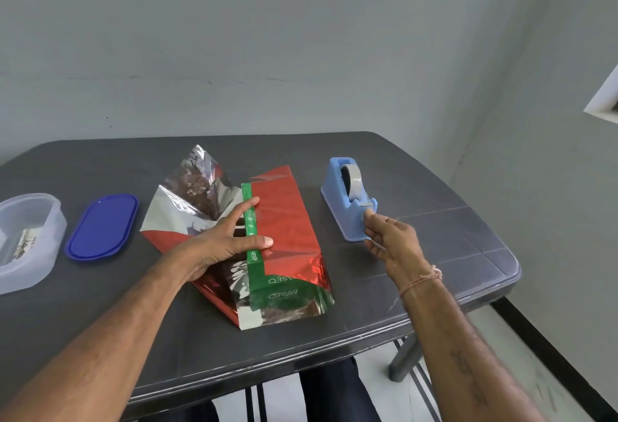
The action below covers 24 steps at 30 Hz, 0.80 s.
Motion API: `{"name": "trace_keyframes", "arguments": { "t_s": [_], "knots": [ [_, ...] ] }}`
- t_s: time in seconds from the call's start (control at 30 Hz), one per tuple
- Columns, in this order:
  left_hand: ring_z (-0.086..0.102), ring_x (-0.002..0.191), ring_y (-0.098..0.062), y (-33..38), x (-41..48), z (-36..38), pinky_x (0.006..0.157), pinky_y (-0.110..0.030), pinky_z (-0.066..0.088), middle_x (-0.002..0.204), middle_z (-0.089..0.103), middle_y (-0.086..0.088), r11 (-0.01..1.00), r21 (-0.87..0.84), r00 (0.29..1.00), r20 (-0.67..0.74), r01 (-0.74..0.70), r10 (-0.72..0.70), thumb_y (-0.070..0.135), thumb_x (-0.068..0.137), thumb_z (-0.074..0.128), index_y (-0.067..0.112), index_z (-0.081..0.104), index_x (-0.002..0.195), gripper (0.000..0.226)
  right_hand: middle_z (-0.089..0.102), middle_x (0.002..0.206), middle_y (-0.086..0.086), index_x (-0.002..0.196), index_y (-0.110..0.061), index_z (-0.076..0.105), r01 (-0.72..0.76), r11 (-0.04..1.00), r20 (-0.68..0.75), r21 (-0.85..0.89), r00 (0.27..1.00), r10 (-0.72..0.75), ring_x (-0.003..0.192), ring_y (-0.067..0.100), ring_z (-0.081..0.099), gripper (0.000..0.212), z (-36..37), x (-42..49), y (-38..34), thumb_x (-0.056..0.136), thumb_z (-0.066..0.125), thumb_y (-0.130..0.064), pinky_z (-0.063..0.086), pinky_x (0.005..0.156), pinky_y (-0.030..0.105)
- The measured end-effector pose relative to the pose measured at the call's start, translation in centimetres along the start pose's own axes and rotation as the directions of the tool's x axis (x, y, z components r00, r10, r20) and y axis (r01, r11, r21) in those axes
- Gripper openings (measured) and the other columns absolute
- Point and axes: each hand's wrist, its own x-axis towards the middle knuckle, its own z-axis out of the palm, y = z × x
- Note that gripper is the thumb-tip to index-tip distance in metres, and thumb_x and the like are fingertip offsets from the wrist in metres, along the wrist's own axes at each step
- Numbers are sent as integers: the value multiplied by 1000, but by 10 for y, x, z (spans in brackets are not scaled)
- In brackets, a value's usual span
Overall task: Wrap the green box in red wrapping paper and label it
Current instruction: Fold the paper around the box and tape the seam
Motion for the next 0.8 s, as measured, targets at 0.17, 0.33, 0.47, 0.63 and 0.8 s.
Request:
{"name": "trace_keyframes", "arguments": {
  "t_s": [0.17,0.33,0.47,0.63,0.8],
  "knots": [
    [10,155,-16,-4,3,-1,123,-47,15,170,8,11,1000,1,1000,-4,-18,18,52,70,89,62,28,149,100,73,89,7,102,-1,74,101,995,-57,16,993,-100,81,16,69,25,4,2,11,92,77,-24,59,68,26],
    [20,152,-13,-7,4,-2,125,-43,20,166,20,15,1000,-22,1000,0,-11,11,61,57,92,66,33,144,106,71,90,11,99,5,73,169,985,-101,15,981,-167,81,16,68,26,7,8,22,92,76,-20,59,64,26],
    [18,153,-16,-5,3,-1,123,-44,21,168,17,9,1000,-20,1000,8,4,-3,54,67,91,66,29,146,101,73,88,10,95,3,74,169,986,-118,-3,979,-168,80,16,69,23,7,12,24,91,78,-20,61,68,30],
    [13,155,-21,-6,2,-3,125,-52,18,170,11,7,1000,-6,1000,20,18,-17,65,56,91,72,28,141,106,74,84,12,83,-2,75,136,987,-176,-90,973,-150,79,20,71,19,1,14,38,86,83,-20,62,79,32],
    [14,155,-23,-5,3,-4,124,-50,19,170,11,4,999,-11,999,31,33,-32,65,55,92,71,29,142,107,68,88,12,95,2,72,77,997,30,5,997,-77,84,17,64,20,-6,-7,32,93,76,-17,59,85,31]
  ]
}}
